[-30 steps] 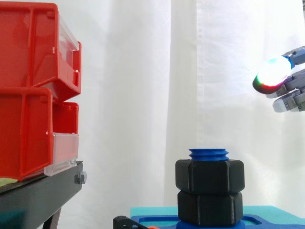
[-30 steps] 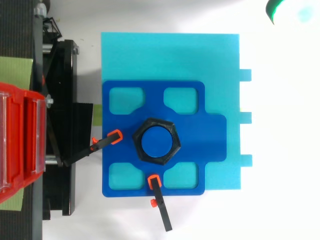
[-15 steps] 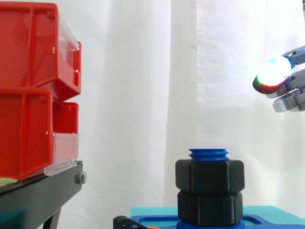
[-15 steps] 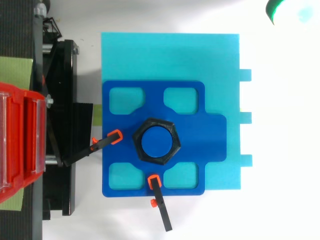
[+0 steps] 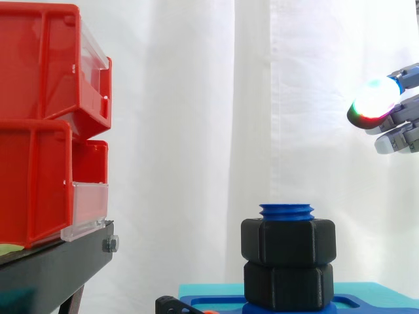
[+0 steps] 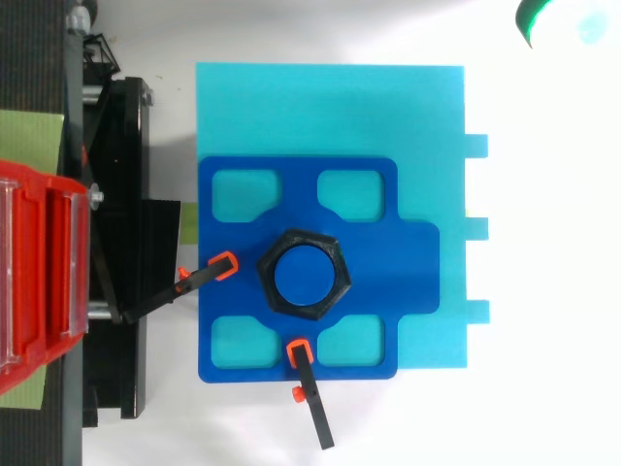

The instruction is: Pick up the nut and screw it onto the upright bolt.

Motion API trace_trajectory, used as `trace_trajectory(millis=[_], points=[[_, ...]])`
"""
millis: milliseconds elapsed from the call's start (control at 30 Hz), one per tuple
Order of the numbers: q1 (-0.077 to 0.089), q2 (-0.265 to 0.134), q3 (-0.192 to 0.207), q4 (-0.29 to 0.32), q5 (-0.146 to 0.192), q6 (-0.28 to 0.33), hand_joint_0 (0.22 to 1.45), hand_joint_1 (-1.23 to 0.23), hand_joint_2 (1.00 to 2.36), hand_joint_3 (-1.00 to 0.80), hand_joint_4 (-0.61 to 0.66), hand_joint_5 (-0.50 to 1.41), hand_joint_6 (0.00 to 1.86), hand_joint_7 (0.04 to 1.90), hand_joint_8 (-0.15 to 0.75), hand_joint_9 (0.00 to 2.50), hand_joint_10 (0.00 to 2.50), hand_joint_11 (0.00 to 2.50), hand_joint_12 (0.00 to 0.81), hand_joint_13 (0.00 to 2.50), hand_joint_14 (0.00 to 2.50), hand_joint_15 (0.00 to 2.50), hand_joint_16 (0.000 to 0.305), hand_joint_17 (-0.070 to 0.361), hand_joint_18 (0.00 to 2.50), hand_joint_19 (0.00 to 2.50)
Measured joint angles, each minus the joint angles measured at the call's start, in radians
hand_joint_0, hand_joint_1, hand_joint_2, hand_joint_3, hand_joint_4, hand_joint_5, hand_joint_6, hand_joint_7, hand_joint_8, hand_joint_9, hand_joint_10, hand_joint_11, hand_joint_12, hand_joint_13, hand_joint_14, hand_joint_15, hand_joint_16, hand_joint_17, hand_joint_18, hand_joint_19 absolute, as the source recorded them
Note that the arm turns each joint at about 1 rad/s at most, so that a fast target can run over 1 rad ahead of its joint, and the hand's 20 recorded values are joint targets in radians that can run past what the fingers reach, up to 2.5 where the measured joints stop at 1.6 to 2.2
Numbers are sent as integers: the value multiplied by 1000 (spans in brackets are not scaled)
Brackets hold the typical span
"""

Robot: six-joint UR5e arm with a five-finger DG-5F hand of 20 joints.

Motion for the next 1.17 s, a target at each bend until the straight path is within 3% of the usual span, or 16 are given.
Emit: trace_trajectory(millis=[1167], points=[[0, 0, 0, 0, 0, 0, 461, -478, 1000, -500, 180, -228, 501, 661, 224, 108, 0, 0, 351, 0, 0, 0, 52, 118, 0, 0]])
